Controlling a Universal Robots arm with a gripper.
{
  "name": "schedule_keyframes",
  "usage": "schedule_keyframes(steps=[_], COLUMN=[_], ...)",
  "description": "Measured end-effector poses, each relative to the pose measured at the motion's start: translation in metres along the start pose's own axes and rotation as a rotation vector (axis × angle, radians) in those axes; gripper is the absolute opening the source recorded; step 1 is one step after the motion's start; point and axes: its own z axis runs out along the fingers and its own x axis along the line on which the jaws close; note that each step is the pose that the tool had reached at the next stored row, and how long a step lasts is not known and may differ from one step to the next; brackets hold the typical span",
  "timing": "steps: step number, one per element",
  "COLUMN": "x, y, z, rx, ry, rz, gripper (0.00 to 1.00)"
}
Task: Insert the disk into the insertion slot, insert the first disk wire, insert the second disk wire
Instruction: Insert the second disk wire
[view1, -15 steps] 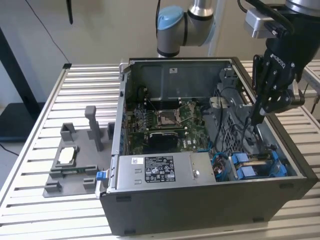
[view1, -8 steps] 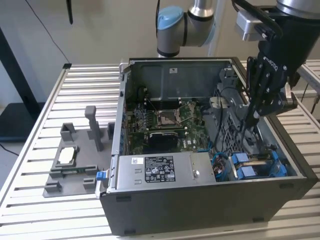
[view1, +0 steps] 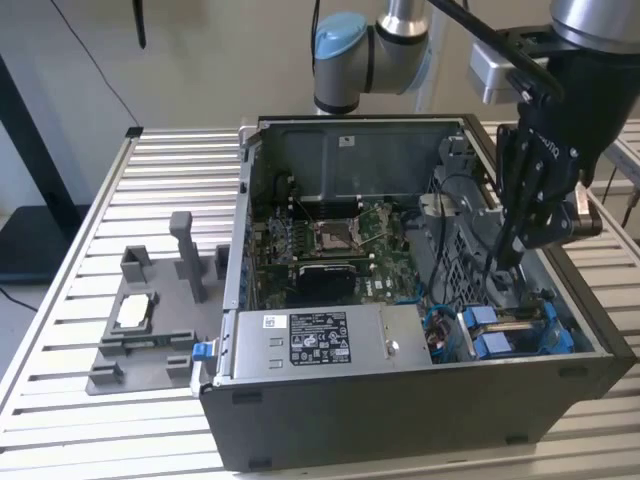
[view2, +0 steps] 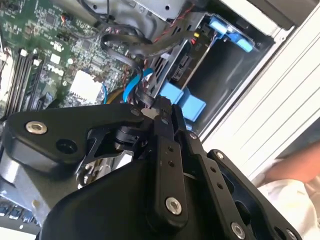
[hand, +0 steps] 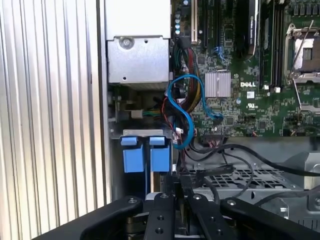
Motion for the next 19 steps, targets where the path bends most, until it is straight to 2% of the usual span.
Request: schedule_keyframes(steps=[1, 3, 7, 10, 19], x=[0.0013, 0.004, 0.008, 0.0088, 0.0106], y=[0.0002, 0.0001, 0.0002, 0.0003, 0.0004], z=[0.0007, 0.0028, 0.0073, 0.0105, 0.0157], rx=[0.0062, 0.012, 0.0126, 0.0182, 0.0589], ry=[-0.0012, -0.003, -0.0035, -0.0034, -0.0095], rz=[0.0, -0.001, -0.003, -0.006, -0.022], gripper=[0.16, 0.16, 0.16, 0.16, 0.16])
